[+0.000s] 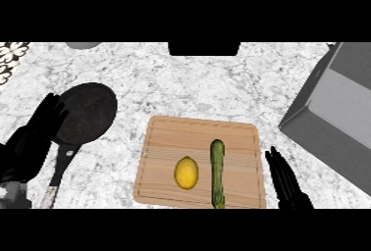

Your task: Pick the lemon from the cutting board and place it in the cardboard box

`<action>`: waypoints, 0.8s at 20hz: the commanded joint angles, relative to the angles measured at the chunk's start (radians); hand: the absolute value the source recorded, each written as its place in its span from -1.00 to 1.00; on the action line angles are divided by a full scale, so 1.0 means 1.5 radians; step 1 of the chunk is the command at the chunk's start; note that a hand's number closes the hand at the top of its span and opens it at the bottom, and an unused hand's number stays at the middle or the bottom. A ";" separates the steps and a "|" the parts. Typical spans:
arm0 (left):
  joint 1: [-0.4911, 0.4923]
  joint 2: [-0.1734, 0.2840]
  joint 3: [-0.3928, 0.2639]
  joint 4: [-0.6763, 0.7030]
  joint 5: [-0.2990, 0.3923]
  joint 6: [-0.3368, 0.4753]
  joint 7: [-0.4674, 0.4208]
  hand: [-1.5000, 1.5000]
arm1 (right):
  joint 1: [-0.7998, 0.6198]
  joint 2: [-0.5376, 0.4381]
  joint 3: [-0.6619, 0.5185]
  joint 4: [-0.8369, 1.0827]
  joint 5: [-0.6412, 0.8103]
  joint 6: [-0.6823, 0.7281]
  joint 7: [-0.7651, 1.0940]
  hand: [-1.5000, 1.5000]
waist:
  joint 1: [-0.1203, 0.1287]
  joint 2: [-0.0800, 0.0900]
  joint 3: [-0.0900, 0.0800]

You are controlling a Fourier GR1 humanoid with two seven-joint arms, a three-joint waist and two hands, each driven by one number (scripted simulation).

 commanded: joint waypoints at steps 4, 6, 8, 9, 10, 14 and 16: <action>-0.004 -0.007 -0.012 -0.001 0.003 -0.011 0.006 0.00 | -0.072 0.043 0.041 -0.051 0.106 0.247 0.299 -1.00 | 0.020 0.004 0.001; 0.001 -0.010 -0.013 -0.009 -0.005 -0.006 -0.001 0.00 | -0.109 0.108 0.069 -0.060 0.137 0.306 0.394 -1.00 | 0.024 0.002 0.003; -0.029 0.002 0.009 -0.001 0.024 -0.017 0.028 0.00 | -0.155 0.157 0.081 -0.061 0.134 0.391 0.477 -1.00 | 0.020 0.004 0.005; -0.023 0.003 -0.004 -0.009 0.003 -0.008 0.027 0.00 | -0.177 0.206 0.096 -0.051 0.135 0.415 0.520 -1.00 | 0.023 0.004 0.006; -0.002 -0.027 -0.020 -0.015 -0.014 0.008 0.000 0.00 | -0.196 0.235 0.092 -0.047 0.129 0.445 0.555 -1.00 | 0.020 0.003 0.008; -0.034 -0.014 0.002 0.000 0.010 -0.007 0.027 0.00 | -0.309 0.299 0.079 -0.001 0.096 0.509 0.661 -1.00 | 0.020 0.004 0.008; -0.026 -0.012 0.001 -0.005 -0.003 0.003 0.036 0.00 | -0.298 0.300 0.106 0.010 0.087 0.484 0.684 -1.00 | 0.013 0.002 0.009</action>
